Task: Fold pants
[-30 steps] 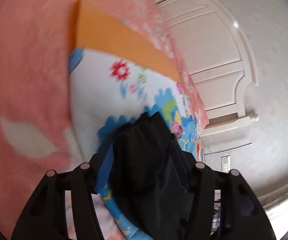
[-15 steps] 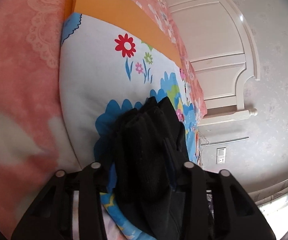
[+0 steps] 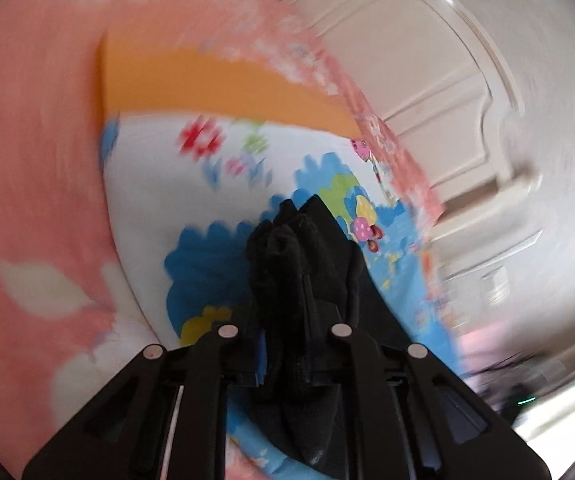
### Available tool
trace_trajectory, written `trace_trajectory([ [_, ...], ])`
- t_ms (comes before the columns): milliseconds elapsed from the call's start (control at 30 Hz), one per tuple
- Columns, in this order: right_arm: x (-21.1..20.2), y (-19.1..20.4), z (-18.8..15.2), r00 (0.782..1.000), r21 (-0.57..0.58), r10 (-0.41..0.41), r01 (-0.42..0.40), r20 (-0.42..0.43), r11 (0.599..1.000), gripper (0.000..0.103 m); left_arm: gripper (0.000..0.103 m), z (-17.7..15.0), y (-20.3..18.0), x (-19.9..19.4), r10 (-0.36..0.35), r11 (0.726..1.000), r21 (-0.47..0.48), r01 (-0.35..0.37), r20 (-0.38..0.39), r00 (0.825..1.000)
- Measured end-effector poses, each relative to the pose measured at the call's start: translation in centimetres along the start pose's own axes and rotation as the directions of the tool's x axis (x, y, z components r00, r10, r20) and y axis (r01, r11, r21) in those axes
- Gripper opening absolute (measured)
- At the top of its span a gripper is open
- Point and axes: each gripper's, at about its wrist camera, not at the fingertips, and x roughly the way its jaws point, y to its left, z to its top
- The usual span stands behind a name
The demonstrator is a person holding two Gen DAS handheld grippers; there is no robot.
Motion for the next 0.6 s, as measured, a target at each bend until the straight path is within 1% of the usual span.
trace_trajectory([
  [33, -0.4, -1.2, -0.6, 0.996, 0.071, 0.078, -0.075, -0.04, 0.995, 0.098, 0.012, -0.4, -2.1, -0.9, 0.042, 0.995, 0.085, -0.045, 0.033, 0.999],
  [67, -0.4, -1.8, -0.8, 0.989, 0.107, 0.127, -0.119, -0.075, 0.987, 0.098, 0.012, -1.0, -4.5, -1.9, 0.082, 0.98, 0.173, -0.094, 0.075, 0.994],
  [100, -0.4, -2.4, -1.0, 0.975, 0.15, 0.193, -0.175, -0.112, 0.973, 0.098, 0.012, -2.2, -7.9, -3.1, 0.122, 0.943, 0.293, -0.159, 0.141, 0.982],
  [133, -0.4, -3.0, -1.2, 0.954, 0.202, 0.272, -0.243, -0.128, 0.949, 0.098, 0.012, -3.6, -10.7, -3.9, 0.141, 0.898, 0.386, -0.21, 0.198, 0.97],
  [167, -0.7, -3.8, -1.4, 0.912, 0.282, 0.391, -0.346, -0.121, 0.895, 0.098, 0.012, -5.4, -13.6, -4.6, 0.148, 0.84, 0.478, -0.257, 0.254, 0.956],
  [200, -0.8, -4.1, -1.5, 0.881, 0.326, 0.458, -0.402, -0.114, 0.855, 0.098, 0.012, -8.5, -17.0, -5.1, 0.133, 0.749, 0.59, -0.302, 0.312, 0.941],
  [233, -0.8, -4.4, -1.6, 0.846, 0.365, 0.522, -0.454, -0.111, 0.813, 0.098, 0.012, -11.2, -19.4, -5.4, 0.109, 0.67, 0.666, -0.327, 0.348, 0.931],
  [267, -0.8, -4.6, -1.4, 0.81, 0.396, 0.576, -0.497, -0.108, 0.772, 0.098, 0.012, -14.4, -21.6, -5.4, 0.08, 0.577, 0.735, -0.357, 0.384, 0.92],
  [300, -1.0, -4.8, -1.4, 0.794, 0.409, 0.6, -0.516, -0.101, 0.752, 0.098, 0.012, -18.7, -23.7, -5.0, 0.035, 0.442, 0.806, -0.393, 0.423, 0.906],
  [333, -1.3, -5.0, -1.4, 0.779, 0.418, 0.621, -0.537, -0.087, 0.733, 0.098, 0.013, -22.5, -24.7, -4.4, -0.011, 0.319, 0.85, -0.419, 0.446, 0.895],
  [367, -1.4, -5.2, -1.4, 0.768, 0.426, 0.635, -0.55, -0.079, 0.718, 0.098, 0.013, -26.1, -25.2, -3.6, -0.049, 0.204, 0.874, -0.44, 0.458, 0.887],
  [400, -1.5, -5.5, -1.5, 0.754, 0.439, 0.653, -0.564, -0.07, 0.699, 0.098, 0.013, -29.8, -25.2, -2.0, -0.061, 0.084, 0.89, -0.448, 0.453, 0.889],
  [433, -1.6, -5.8, -1.6, 0.746, 0.452, 0.663, -0.571, -0.065, 0.686, 0.098, 0.013, -32.1, -25.0, -0.8, -0.054, 0.016, 0.902, -0.431, 0.431, 0.901],
  [467, -1.7, -6.3, -1.7, 0.748, 0.461, 0.66, -0.566, -0.061, 0.684, 0.098, 0.013, -33.8, -24.6, 0.1, -0.047, -0.021, 0.914, -0.406, 0.404, 0.913],
  [500, -1.7, -6.7, -1.9, 0.756, 0.466, 0.652, -0.556, -0.061, 0.689, 0.098, 0.013, -35.1, -24.1, 0.9, -0.031, -0.036, 0.928, -0.371, 0.37, 0.929],
  [533, -1.8, -7.0, -1.9, 0.76, 0.47, 0.646, -0.549, -0.063, 0.691, 0.098, 0.013, -35.8, -23.6, 1.4, -0.017, -0.044, 0.928, -0.369, 0.368, 0.929],
  [567, -1.7, -7.4, -2.0, 0.763, 0.48, 0.643, -0.543, -0.06, 0.689, 0.098, 0.013, -36.1, -23.5, 1.5, -0.018, -0.048, 0.922, -0.384, 0.384, 0.923],
  [600, -1.8, -7.7, -2.1, 0.763, 0.488, 0.644, -0.542, -0.057, 0.684, 0.098, 0.013, -36.1, -23.4, 1.4, -0.018, -0.041, 0.918, -0.396, 0.395, 0.918],
])
